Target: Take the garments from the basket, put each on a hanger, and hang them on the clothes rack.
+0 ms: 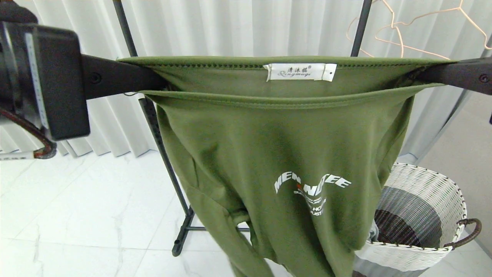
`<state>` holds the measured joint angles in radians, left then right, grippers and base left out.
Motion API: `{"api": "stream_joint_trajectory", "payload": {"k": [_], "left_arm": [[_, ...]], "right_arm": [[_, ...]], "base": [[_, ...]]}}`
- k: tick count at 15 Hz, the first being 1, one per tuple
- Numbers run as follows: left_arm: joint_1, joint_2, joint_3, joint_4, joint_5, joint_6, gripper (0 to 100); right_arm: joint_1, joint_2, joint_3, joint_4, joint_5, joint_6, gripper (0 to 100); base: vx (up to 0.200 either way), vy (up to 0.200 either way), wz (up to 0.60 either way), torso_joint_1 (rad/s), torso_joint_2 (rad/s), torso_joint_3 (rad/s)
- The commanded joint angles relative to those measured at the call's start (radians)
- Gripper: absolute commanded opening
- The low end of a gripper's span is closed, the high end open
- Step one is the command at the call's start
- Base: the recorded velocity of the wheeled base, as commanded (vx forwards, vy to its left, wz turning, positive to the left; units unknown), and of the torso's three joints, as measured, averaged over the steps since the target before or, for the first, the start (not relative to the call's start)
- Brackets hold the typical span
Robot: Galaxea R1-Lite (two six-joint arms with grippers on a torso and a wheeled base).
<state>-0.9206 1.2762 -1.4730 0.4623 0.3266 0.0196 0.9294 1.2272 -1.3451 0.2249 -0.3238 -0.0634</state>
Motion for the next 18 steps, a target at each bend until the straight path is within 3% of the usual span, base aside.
{"api": "stream_joint_trajectory", "payload": {"k": [1, 3, 5, 6, 8, 11, 13, 16, 18], "left_arm": [[-0.004, 0.002, -0.007, -0.001, 0.029, 0.007, 0], [-0.004, 0.052, -0.072, -0.002, 0.127, -0.003, 0], [-0.004, 0.107, -0.156, -0.014, 0.141, -0.009, 0], [-0.004, 0.118, -0.164, -0.021, 0.141, -0.015, 0], [-0.004, 0.16, -0.173, -0.108, 0.146, -0.033, 0], [-0.004, 0.17, -0.175, -0.133, 0.149, -0.032, 0], [-0.006, 0.157, -0.175, -0.133, 0.149, -0.033, 0], [-0.007, 0.137, -0.17, -0.12, 0.152, -0.035, 0], [-0.01, 0.107, -0.175, -0.028, 0.152, -0.035, 0]], "right_arm": [[0.0, -0.014, -0.009, 0.007, 0.002, -0.01, 0], [0.005, -0.051, -0.045, 0.105, 0.009, -0.058, 0], [0.046, -0.086, -0.12, 0.312, 0.043, -0.067, 0], [0.063, -0.092, -0.134, 0.352, 0.057, -0.067, 0], [0.192, -0.098, -0.152, 0.475, 0.086, -0.061, 0], [0.327, -0.066, -0.147, 0.473, 0.086, -0.021, 0], [0.373, -0.054, -0.154, 0.472, 0.086, 0.002, 0], [0.368, -0.06, -0.155, 0.473, 0.085, 0.002, 0], [0.309, -0.06, -0.157, 0.472, 0.063, 0.001, 0]], "base": [[0.0, 0.0, 0.0, 0.0, 0.0, 0.0], [0.0, 0.0, 0.0, 0.0, 0.0, 0.0], [0.0, 0.0, 0.0, 0.0, 0.0, 0.0], [0.0, 0.0, 0.0, 0.0, 0.0, 0.0], [0.0, 0.0, 0.0, 0.0, 0.0, 0.0], [0.0, 0.0, 0.0, 0.0, 0.0, 0.0], [0.0, 0.0, 0.0, 0.0, 0.0, 0.0], [0.0, 0.0, 0.0, 0.0, 0.0, 0.0], [0.0, 0.0, 0.0, 0.0, 0.0, 0.0]]}}
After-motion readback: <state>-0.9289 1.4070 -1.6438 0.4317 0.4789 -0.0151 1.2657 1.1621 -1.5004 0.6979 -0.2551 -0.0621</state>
